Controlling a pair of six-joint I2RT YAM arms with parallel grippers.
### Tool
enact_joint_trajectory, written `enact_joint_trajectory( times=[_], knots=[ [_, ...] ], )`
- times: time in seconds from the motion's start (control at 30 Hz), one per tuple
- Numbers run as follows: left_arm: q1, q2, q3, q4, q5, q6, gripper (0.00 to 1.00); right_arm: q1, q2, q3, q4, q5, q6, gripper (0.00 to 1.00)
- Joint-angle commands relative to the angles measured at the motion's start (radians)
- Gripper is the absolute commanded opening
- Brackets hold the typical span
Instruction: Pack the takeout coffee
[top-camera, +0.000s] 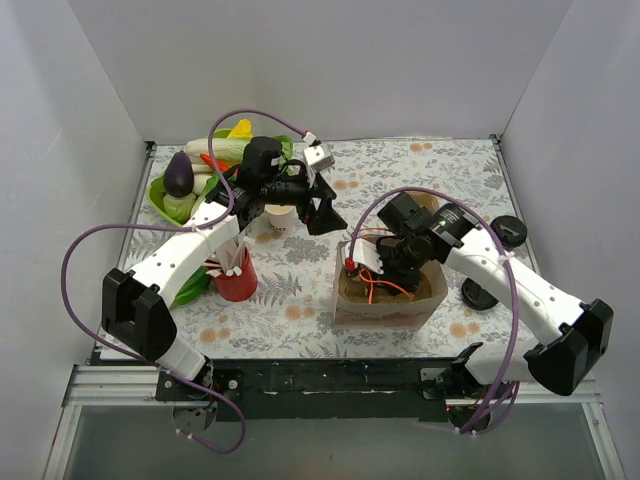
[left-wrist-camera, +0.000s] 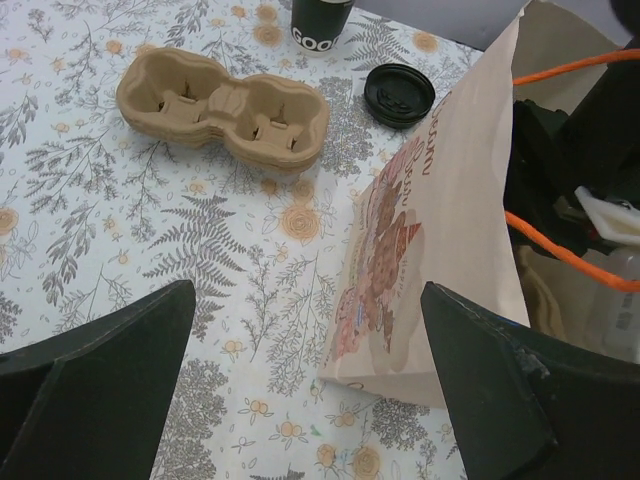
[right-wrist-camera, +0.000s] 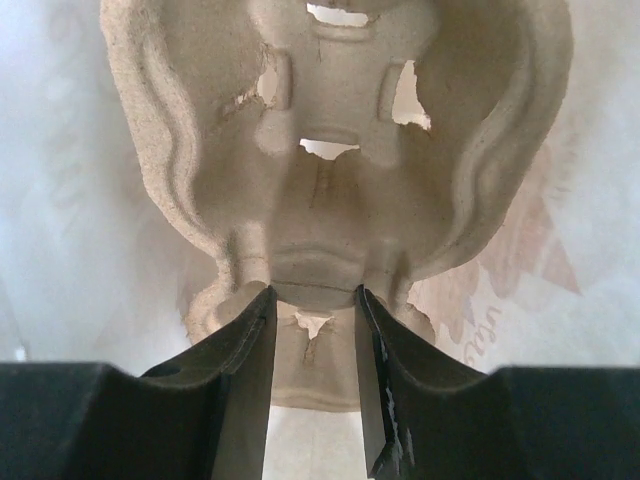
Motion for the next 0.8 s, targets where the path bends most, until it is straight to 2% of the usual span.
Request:
enact_joint_trajectory(
  times=[0.0, 0.27, 0.5, 0.77],
  knots=[
    [-0.002, -0.091, -0.037, 0.017, -0.048, 0.016, 0.98, 0.018, 0.032, 0.076, -0.117, 0.074, -0.004, 0.01],
    [0.001, -0.116, -0.064, -0.004, -0.097, 0.047, 0.98, 0.057, 0.065, 0.035, -0.117, 0.174, 0.011, 0.01],
    [0.001, -0.119, -0.066, -0.017, -0.110, 0.061, 0.98, 0.058, 0.087, -0.001, -0.107, 0.175, -0.012, 0.01],
    [0.004, -0.125, -0.083, -0.018, -0.118, 0.067, 0.98, 0.057, 0.038, -0.039, -0.070, 0.187, -0.021, 0.01]
  ],
)
